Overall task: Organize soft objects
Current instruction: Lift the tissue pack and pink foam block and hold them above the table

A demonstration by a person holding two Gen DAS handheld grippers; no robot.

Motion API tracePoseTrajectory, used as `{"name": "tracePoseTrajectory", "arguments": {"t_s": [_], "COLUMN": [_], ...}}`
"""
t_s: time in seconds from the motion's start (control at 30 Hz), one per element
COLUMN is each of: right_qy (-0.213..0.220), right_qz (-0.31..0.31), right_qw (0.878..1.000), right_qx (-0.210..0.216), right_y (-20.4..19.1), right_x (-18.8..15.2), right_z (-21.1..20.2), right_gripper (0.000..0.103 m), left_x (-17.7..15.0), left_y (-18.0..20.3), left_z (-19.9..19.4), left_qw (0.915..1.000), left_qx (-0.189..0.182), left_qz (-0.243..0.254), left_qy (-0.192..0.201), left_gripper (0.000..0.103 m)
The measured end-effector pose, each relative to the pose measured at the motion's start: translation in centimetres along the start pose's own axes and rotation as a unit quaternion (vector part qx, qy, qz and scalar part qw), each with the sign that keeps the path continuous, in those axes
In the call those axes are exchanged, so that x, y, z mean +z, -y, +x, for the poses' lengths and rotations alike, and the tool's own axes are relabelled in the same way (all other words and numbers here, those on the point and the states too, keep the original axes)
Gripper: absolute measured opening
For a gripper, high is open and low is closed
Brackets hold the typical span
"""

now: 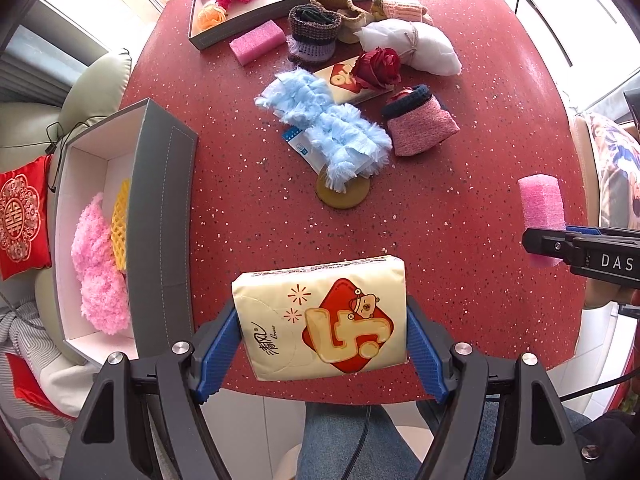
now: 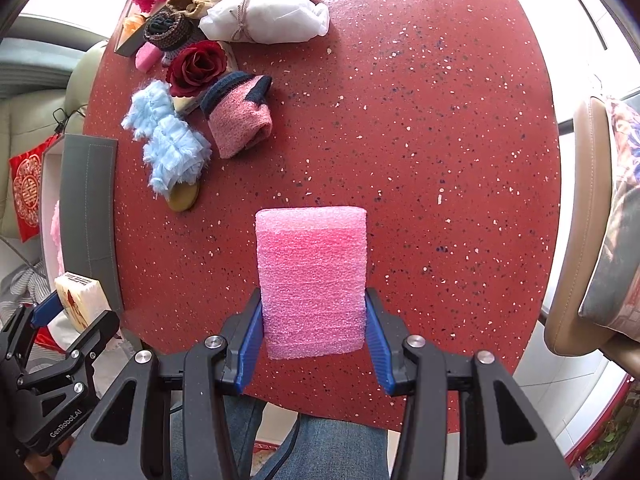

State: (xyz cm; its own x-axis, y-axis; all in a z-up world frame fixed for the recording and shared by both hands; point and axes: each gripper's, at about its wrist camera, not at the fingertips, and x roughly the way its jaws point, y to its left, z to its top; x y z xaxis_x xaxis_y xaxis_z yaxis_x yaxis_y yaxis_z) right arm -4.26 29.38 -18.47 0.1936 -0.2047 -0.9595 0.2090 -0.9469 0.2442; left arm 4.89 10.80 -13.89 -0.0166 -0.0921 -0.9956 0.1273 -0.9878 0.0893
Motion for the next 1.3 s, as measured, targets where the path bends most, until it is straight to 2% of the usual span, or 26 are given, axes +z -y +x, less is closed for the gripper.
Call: {"name": "tracePoseTrajectory", "arguments": {"t_s": [0.83,1.3], "right_qy": [0.003,0.006], "right_qz": [-0.003,-0.018], "right_qw": [1.000,1.000], "right_qx": [-0.002,-0.007], "right_y": [-0.4,-2.0], "right_x": [0.0,0.6], "right_z": [0.2,0.0], "right_gripper": [0.050,0.050], "left_x": [0.0,-0.1], "left_y": [-0.1,-2.5], "left_z": [-0.4,-0.6], "left_qw": [1.0000,0.9996], "left_qx": [0.004,0.004], "left_qz": [-0.006,-0.023], "left_qy": [0.005,0.018], "left_gripper": [0.077,0.077]}}
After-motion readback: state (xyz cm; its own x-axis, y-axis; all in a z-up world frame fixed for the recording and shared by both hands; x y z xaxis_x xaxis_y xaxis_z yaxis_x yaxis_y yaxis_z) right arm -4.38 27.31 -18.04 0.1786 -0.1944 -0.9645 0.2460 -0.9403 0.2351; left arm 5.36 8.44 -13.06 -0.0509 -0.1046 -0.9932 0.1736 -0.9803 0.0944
